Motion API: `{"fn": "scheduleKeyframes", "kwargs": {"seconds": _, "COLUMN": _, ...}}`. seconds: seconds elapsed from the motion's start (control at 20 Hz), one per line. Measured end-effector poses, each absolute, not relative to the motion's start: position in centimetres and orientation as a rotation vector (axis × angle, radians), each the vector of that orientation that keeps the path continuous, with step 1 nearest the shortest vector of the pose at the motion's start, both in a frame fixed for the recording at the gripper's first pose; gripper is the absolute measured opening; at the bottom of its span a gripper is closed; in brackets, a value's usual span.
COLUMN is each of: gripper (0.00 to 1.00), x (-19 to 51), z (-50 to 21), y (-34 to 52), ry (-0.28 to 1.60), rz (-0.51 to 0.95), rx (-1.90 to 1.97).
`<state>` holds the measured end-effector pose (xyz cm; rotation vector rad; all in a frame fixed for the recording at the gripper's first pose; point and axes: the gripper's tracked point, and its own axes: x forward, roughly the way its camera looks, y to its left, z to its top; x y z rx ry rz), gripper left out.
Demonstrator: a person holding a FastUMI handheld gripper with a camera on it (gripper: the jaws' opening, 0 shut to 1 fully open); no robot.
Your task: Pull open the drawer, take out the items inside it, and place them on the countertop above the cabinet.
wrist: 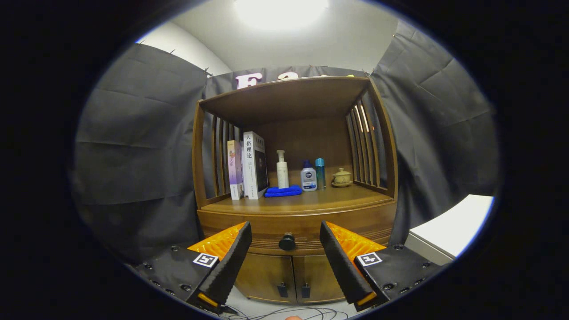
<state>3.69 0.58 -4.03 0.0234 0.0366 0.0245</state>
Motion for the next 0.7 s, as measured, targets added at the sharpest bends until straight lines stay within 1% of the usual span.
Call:
{"fn": "scheduleKeyframes", "kwargs": {"seconds": 0.2, "gripper": 0.97, "x": 6.7, "z": -6.2, "y": 1.3, "ry": 0.068, "rz": 0.024, "rx": 0.013}}
{"fn": "scheduleKeyframes", "kwargs": {"seconds": 0.5, "gripper": 0.97, "x": 11.5, "z": -12.9, "y": 0.8, "ry": 0.185, "rz": -0.009, "rx": -0.024}}
{"fn": "scheduleKeyframes", "kwargs": {"seconds": 0.7, "gripper": 0.98, "x": 13.7, "z": -15.4, "y": 0.3, "ry": 0.225, "rz": -0.021, "rx": 0.004}}
